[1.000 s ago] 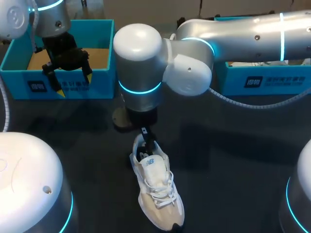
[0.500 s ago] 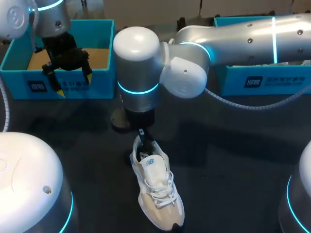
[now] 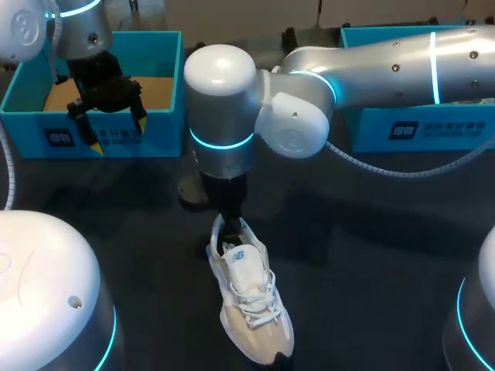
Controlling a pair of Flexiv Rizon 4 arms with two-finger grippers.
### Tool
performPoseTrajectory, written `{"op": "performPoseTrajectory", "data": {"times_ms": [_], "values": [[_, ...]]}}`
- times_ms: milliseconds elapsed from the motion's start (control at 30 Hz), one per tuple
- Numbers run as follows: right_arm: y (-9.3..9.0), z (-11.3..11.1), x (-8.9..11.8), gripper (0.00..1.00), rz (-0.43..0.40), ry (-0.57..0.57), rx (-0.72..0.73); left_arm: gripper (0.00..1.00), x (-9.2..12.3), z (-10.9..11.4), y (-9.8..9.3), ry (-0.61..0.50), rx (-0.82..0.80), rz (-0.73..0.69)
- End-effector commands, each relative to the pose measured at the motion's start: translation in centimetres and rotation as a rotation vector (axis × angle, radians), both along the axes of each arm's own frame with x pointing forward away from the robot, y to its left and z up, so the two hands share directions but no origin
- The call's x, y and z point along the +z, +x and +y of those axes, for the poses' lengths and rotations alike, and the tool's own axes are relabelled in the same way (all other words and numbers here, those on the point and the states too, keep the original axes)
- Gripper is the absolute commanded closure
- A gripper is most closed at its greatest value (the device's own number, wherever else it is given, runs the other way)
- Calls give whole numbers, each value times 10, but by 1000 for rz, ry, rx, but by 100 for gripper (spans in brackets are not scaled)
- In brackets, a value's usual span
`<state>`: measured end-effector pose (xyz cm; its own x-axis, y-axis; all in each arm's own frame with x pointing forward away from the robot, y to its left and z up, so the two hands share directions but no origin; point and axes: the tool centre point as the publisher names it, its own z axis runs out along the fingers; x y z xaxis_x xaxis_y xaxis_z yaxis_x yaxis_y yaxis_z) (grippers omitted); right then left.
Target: Take the shoe out of the shoebox, open the shoe tongue, remove and reinsert the insole, then place the shoe into the shoebox
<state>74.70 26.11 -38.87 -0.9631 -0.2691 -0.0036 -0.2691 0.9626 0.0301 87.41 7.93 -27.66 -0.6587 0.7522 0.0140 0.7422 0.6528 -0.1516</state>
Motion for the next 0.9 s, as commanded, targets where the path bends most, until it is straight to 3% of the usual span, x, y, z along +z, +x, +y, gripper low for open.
{"op": "performPoseTrajectory", "data": {"times_ms": [33, 233, 400, 767, 900], "values": [[0, 3, -1, 100, -3, 2, -12, 0, 0, 0, 0, 2, -1, -1], [0, 1, 13, 100, -36, -22, -36, 0, 0, 0, 0, 2, -1, -1], [9, -15, 35, 100, -67, -48, -68, 0, 0, 0, 0, 2, -1, -1], [31, -73, 119, 100, -150, -126, -93, 0, 0, 0, 0, 2, -1, -1], [36, -87, 146, 100, -159, -77, -115, 0, 0, 0, 0, 2, -1, -1]]}}
